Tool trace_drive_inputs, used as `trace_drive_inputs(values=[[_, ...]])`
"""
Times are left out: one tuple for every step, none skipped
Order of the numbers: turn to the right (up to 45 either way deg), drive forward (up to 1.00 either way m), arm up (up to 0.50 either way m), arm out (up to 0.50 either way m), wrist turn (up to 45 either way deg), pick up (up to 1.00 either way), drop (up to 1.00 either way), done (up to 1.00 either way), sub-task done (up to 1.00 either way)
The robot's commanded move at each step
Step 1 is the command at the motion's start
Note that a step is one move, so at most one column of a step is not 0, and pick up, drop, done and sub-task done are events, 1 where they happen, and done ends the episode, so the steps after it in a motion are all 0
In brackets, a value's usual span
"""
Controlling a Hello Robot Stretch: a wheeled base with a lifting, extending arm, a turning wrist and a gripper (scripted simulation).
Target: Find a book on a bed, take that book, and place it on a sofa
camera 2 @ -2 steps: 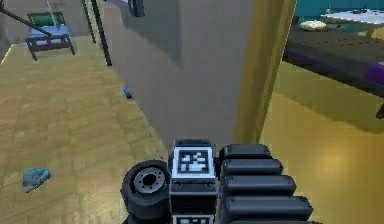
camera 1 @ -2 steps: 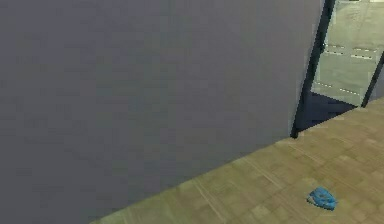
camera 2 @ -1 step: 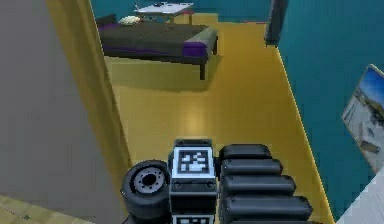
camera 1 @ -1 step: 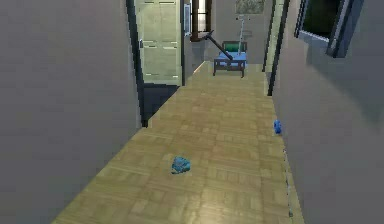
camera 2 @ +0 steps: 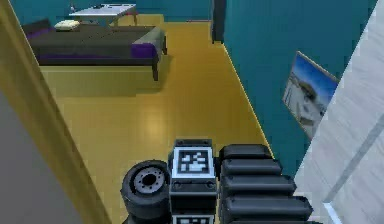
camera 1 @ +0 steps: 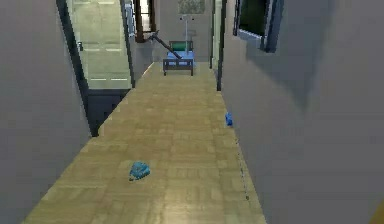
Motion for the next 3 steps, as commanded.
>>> trace_drive_inputs(values=[[0.0,1.0,0.0,0.0,0.0,0.0,0.0,0.0,0.0],[3.0,0.0,0.0,0.0,0.0,0.0,0.0,0.0,0.0],[0.0,1.0,0.0,0.0,0.0,0.0,0.0,0.0,0.0]])
